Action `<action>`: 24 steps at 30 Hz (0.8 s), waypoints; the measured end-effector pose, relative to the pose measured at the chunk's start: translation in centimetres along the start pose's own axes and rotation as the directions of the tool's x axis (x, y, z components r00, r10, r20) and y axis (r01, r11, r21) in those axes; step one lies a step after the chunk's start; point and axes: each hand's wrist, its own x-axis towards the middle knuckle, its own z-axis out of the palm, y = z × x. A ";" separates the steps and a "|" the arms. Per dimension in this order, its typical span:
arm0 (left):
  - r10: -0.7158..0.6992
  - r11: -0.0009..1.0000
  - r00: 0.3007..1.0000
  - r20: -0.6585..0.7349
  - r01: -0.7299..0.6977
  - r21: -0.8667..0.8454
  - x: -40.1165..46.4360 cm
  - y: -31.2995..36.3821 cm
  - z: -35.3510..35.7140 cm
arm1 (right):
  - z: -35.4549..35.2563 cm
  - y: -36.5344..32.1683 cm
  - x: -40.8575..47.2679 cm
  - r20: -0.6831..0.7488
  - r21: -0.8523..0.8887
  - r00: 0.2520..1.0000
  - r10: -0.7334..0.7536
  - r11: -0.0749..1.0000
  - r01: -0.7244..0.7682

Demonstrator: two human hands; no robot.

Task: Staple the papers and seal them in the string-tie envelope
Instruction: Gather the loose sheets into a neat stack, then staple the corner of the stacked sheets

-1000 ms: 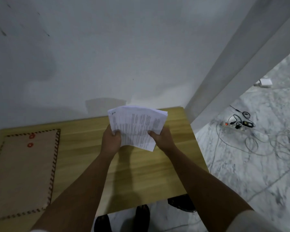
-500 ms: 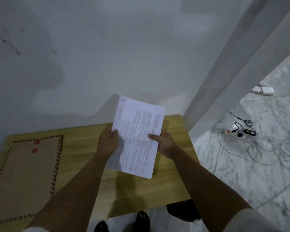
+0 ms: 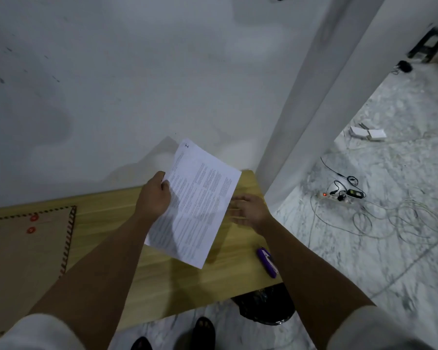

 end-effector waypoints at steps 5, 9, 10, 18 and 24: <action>0.027 0.998 0.995 0.096 -0.033 0.059 -0.3 -1.5 -0.6 | -5.9 5.7 0.0 -0.244 -0.696 0.964 -0.109 0.712 -0.096; -0.006 0.997 0.986 0.166 -0.007 0.080 -1.1 -2.8 -0.7 | -8.3 10.5 -1.0 -0.322 -0.900 0.944 0.076 0.287 -0.330; -0.032 0.995 0.981 0.189 0.013 0.101 -1.3 -3.1 -0.7 | -8.4 11.2 -1.3 -0.329 -0.904 0.938 0.113 0.251 -0.347; -0.132 0.953 0.955 0.266 0.048 0.300 -2.2 -5.1 -0.6 | -7.9 15.4 -1.4 -0.248 -0.945 0.968 -0.033 0.231 -0.234; -0.131 0.961 0.938 0.320 0.040 0.275 -2.0 -4.8 -2.1 | -5.6 11.0 -1.1 -0.293 -0.490 0.952 0.095 0.839 -0.234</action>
